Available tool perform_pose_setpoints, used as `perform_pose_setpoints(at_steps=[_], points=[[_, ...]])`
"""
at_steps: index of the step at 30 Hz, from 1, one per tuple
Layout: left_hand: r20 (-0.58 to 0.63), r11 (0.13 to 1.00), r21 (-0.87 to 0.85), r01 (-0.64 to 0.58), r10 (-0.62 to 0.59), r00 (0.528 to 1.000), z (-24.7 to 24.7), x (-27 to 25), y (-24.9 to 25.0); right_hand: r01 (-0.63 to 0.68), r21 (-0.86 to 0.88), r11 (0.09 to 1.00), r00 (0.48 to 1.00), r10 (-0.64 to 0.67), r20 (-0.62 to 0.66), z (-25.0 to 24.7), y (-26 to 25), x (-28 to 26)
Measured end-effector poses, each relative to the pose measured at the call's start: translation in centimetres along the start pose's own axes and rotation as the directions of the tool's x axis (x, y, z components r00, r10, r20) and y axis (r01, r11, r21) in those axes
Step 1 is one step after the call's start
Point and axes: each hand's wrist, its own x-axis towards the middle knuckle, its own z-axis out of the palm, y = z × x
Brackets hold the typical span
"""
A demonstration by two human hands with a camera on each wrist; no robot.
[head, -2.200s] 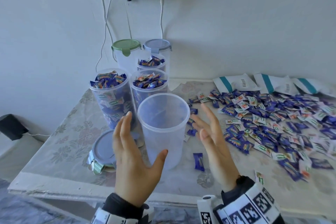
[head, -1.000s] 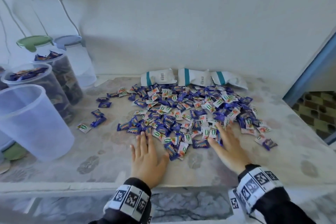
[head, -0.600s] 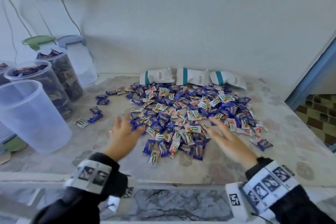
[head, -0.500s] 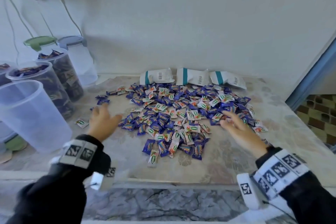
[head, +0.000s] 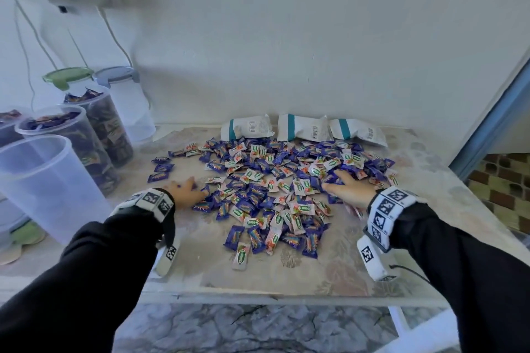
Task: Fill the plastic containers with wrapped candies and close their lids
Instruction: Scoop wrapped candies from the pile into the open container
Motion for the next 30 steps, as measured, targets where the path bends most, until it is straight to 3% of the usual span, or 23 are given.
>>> perform_pose_setpoints(at_steps=[5, 11, 15, 20, 22, 24, 26, 28, 30], points=[[0.077, 0.975, 0.120, -0.189, 0.181, 0.980, 2.2, -3.4, 5.0, 0.156, -0.116, 0.981, 0.985, -0.146, 0.093, 2.9, -2.2, -2.0], [0.167, 0.957, -0.013, -0.290, 0.289, 0.943, 3.3, -6.7, 6.6, 0.310, -0.089, 0.946, 0.938, -0.290, 0.189, 4.3, -3.3, -4.6], [0.000, 0.949, -0.046, -0.311, 0.312, 0.950, 4.8, -10.6, 6.2, 0.372, 0.082, 0.925, 0.915, -0.380, 0.132, 4.1, -2.3, -7.5], [-0.204, 0.948, -0.065, -0.312, 0.293, 0.934, 8.8, -13.7, 4.6, 0.471, 0.160, 0.868, 0.880, -0.449, -0.153, 4.9, 1.4, -10.4], [-0.257, 0.951, -0.107, -0.289, 0.254, 0.932, 9.8, -13.3, 4.0, 0.381, 0.054, 0.923, 0.891, -0.351, -0.287, 5.1, 3.4, -10.5], [-0.317, 0.949, -0.153, -0.276, 0.218, 0.923, 10.3, -12.4, 3.8, 0.145, -0.060, 0.988, 0.918, -0.157, -0.363, 5.0, 5.5, -10.1], [-0.361, 0.935, -0.201, -0.292, 0.206, 0.910, 10.3, -11.5, 3.8, -0.062, -0.112, 0.992, 0.924, 0.015, -0.382, 4.7, 7.3, -9.4], [-0.379, 0.923, -0.208, -0.324, 0.230, 0.897, 10.2, -10.8, 4.1, -0.127, -0.117, 0.985, 0.925, 0.075, -0.372, 4.4, 8.3, -8.9], [-0.397, 0.912, -0.192, -0.362, 0.265, 0.879, 10.1, -10.3, 4.5, -0.078, -0.131, 0.988, 0.934, 0.027, -0.357, 4.4, 8.6, -8.5]])
